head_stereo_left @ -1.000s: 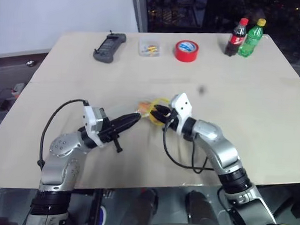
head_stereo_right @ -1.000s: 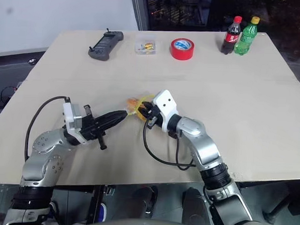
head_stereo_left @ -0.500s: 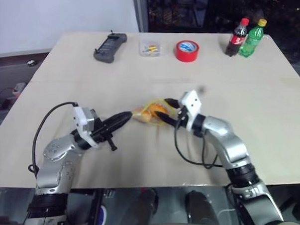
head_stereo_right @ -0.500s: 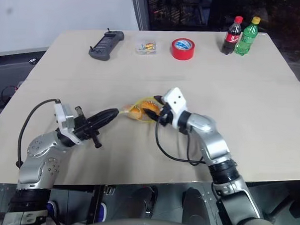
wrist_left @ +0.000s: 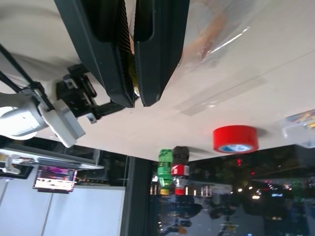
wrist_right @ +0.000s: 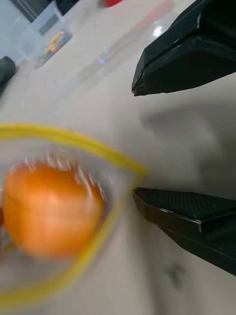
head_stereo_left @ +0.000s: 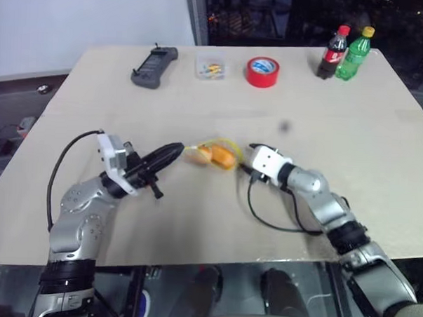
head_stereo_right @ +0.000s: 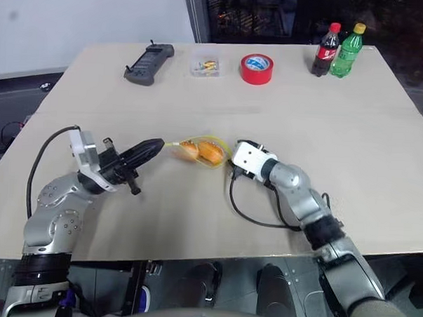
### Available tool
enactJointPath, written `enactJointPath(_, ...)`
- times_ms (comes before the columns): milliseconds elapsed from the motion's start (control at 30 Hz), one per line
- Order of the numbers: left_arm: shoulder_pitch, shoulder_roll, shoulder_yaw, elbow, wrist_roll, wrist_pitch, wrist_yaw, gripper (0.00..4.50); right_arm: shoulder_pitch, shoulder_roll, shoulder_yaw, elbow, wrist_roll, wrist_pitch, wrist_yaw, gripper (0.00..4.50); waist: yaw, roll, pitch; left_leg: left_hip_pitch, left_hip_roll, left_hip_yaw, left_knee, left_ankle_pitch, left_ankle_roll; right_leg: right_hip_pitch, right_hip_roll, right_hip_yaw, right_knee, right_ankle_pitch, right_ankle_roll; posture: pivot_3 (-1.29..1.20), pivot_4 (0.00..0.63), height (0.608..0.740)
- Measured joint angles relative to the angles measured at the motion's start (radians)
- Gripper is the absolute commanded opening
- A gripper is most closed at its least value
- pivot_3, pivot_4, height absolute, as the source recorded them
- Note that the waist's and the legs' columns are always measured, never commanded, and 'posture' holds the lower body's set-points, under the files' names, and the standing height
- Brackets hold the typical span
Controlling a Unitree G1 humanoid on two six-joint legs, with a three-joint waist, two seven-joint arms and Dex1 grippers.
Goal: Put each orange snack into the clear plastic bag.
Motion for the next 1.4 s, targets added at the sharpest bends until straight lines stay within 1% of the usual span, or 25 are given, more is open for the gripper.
enactJointPath(100,0.004,0.002,0.002,-0.02,-0.004,0.005,0.004,0.0,-0.032,0.027,-0.006,0.07,0.014,-0.038,0.019,3.02,-0.001,0.0,0.0,0.0,0.0,0.0,0.0,0.0,0.0,0.0,0.0,0.0,0.0,0.0,0.0,0.0,0.15,0.74)
enactJointPath(133,0.006,0.002,0.003,-0.029,-0.005,0.007,0.009,0.0,-0.043,0.033,-0.006,0.091,0.021,-0.049,0.032,2.51,-0.001,0.0,0.0,0.0,0.0,0.0,0.0,0.0,0.0,0.0,0.0,0.0,0.0,0.0,0.0,0.0,0.15,0.74)
enactJointPath(167,0.006,0.002,0.003,-0.036,-0.006,0.01,0.012,0.0,-0.052,0.036,-0.006,0.113,0.029,-0.063,0.05,2.24,-0.002,0.0,0.0,0.0,0.0,0.0,0.0,0.0,0.0,0.0,0.0,0.0,0.0,0.0,0.0,0.0,0.15,0.74)
enactJointPath(200,0.006,0.002,0.003,-0.039,-0.006,0.012,0.014,0.0,-0.054,0.038,-0.006,0.124,0.032,-0.073,0.064,1.83,-0.002,0.0,0.0,0.0,0.0,0.0,0.0,0.0,0.0,0.0,0.0,0.0,0.0,0.0,0.0,0.0,0.15,0.74)
enactJointPath(300,0.011,0.002,0.004,-0.047,-0.006,0.018,0.024,0.0,-0.06,0.052,-0.007,0.163,0.053,-0.098,0.108,0.37,-0.003,0.0,0.0,0.0,0.0,0.0,0.0,0.0,0.0,0.0,0.0,0.0,0.0,0.0,0.0,0.0,0.15,0.74)
enactJointPath(333,0.012,0.002,0.004,-0.052,-0.007,0.019,0.028,0.0,-0.063,0.06,-0.009,0.178,0.058,-0.102,0.115,0.07,-0.003,0.0,0.0,0.0,0.0,0.0,0.0,0.0,0.0,0.0,0.0,0.0,0.0,0.0,0.0,0.0,0.15,0.74)
enactJointPath(600,0.01,0.0,0.005,-0.069,-0.016,0.029,0.056,0.0,-0.096,0.071,-0.064,0.243,0.075,-0.13,0.112,0.07,-0.002,0.0,0.0,0.0,0.0,0.0,0.0,0.0,0.0,0.0,0.0,0.0,0.0,0.0,0.0,0.0,0.15,0.74)
enactJointPath(700,-0.02,-0.006,0.004,-0.066,-0.017,0.043,0.076,0.0,-0.137,0.022,-0.098,0.227,0.075,-0.121,0.092,0.07,0.0,0.0,0.0,0.0,0.0,0.0,0.0,0.0,0.0,0.0,0.0,0.0,0.0,0.0,0.0,0.0,0.15,0.74)
enactJointPath(800,-0.095,-0.028,-0.007,-0.042,-0.016,0.056,0.11,0.0,-0.201,-0.036,-0.139,0.187,0.077,-0.089,0.086,0.07,0.003,0.0,0.0,-0.001,0.0,-0.001,0.0,0.0,0.0,0.0,0.0,-0.001,0.0,0.0,0.0,0.0,0.15,0.74)
enactJointPath(867,-0.172,-0.052,-0.025,-0.002,-0.004,0.056,0.135,0.0,-0.253,-0.086,-0.167,0.154,0.079,-0.066,0.086,0.07,0.003,0.0,0.0,-0.001,-0.001,-0.001,0.0,0.0,0.0,0.0,0.0,-0.001,0.0,0.0,0.0,0.0,0.15,0.74)
enactJointPath(1033,-0.359,-0.115,-0.074,0.135,0.073,0.033,0.192,0.0,-0.308,-0.192,-0.185,0.118,0.07,-0.021,0.109,0.07,-0.003,-0.001,0.0,-0.002,-0.001,0.0,0.0,0.0,0.0,-0.001,-0.001,0.0,-0.001,0.0,0.0,0.0,0.15,0.74)
enactJointPath(1067,-0.365,-0.117,-0.076,0.139,0.077,0.032,0.192,0.0,-0.308,-0.197,-0.187,0.114,0.07,-0.02,0.11,0.07,-0.005,-0.001,0.0,-0.002,-0.001,0.001,0.0,0.0,0.0,-0.001,-0.001,0.0,-0.001,0.0,0.0,0.0,0.15,0.74)
enactJointPath(1167,-0.397,-0.128,-0.115,0.191,0.149,-0.033,0.193,0.0,-0.297,-0.24,-0.191,0.065,0.064,0.013,0.114,0.07,-0.007,-0.001,0.0,-0.003,-0.001,0.001,0.0,0.0,0.0,-0.003,-0.001,0.001,-0.001,0.0,0.0,0.0,0.15,0.74)
enactJointPath(1233,-0.38,-0.129,-0.138,0.205,0.194,-0.076,0.191,0.0,-0.261,-0.26,-0.196,0.002,0.065,0.043,0.115,0.07,-0.006,-0.001,0.0,-0.003,-0.001,0.001,-0.001,0.0,-0.001,-0.003,-0.001,0.001,-0.001,0.0,0.0,0.0,0.15,0.74)
enactJointPath(1400,-0.298,-0.124,-0.153,0.2,0.214,-0.133,0.132,0.0,-0.123,-0.268,-0.2,-0.161,0.076,0.136,0.116,0.07,-0.001,-0.001,0.0,-0.003,-0.001,0.001,-0.001,0.0,0.0,-0.003,-0.001,0.001,-0.001,0.0,0.0,0.0,0.15,0.74)
